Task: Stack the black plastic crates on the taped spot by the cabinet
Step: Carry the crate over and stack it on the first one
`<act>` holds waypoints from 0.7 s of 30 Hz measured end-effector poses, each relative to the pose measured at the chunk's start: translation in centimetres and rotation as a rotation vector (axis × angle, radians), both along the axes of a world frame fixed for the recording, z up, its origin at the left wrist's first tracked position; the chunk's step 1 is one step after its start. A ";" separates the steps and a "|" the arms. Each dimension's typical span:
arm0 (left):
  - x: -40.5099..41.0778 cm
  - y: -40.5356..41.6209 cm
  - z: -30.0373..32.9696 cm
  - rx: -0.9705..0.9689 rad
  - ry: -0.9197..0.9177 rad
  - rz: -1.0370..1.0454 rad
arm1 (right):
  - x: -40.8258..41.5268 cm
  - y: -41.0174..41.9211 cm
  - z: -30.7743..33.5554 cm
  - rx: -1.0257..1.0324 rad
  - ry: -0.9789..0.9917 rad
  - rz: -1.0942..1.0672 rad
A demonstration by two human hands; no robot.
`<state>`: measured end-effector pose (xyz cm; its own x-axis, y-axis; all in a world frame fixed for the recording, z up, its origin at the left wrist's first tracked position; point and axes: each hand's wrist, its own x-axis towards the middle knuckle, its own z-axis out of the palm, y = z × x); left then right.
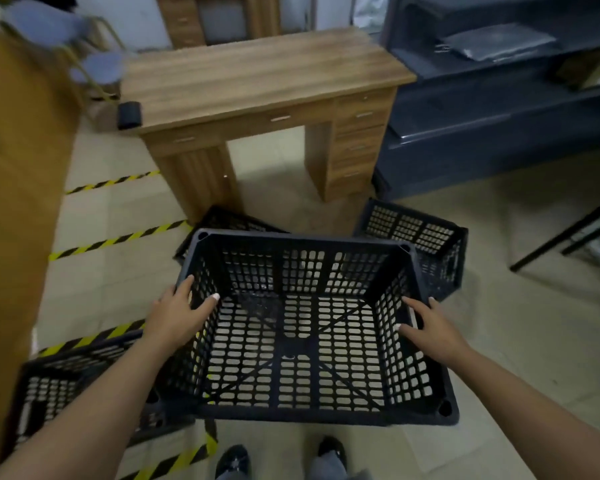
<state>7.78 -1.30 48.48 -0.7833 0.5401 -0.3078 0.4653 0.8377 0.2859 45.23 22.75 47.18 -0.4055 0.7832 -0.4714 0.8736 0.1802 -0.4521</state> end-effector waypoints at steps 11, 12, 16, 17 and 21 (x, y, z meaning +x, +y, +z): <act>-10.8 -18.4 0.4 0.083 -0.128 0.169 | -15.7 -10.9 0.8 -0.055 0.084 0.114; -11.7 -20.0 0.2 0.075 -0.133 0.165 | -17.1 -12.2 0.7 -0.071 0.105 0.096; -14.9 -26.3 -1.0 0.020 -0.111 0.148 | -21.6 -17.1 -0.5 -0.129 0.113 0.067; -15.8 -27.8 -1.3 0.004 -0.112 0.153 | -22.6 -18.3 -0.8 -0.139 0.112 0.067; -18.7 -33.5 -2.0 -0.011 -0.173 0.212 | -27.2 -22.3 -2.0 -0.133 0.068 0.172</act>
<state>-10.91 -34.77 46.47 -0.8140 0.3653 -0.4516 0.2242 0.9148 0.3360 18.07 0.49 45.19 -0.5617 0.6326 -0.5332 0.8021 0.2583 -0.5385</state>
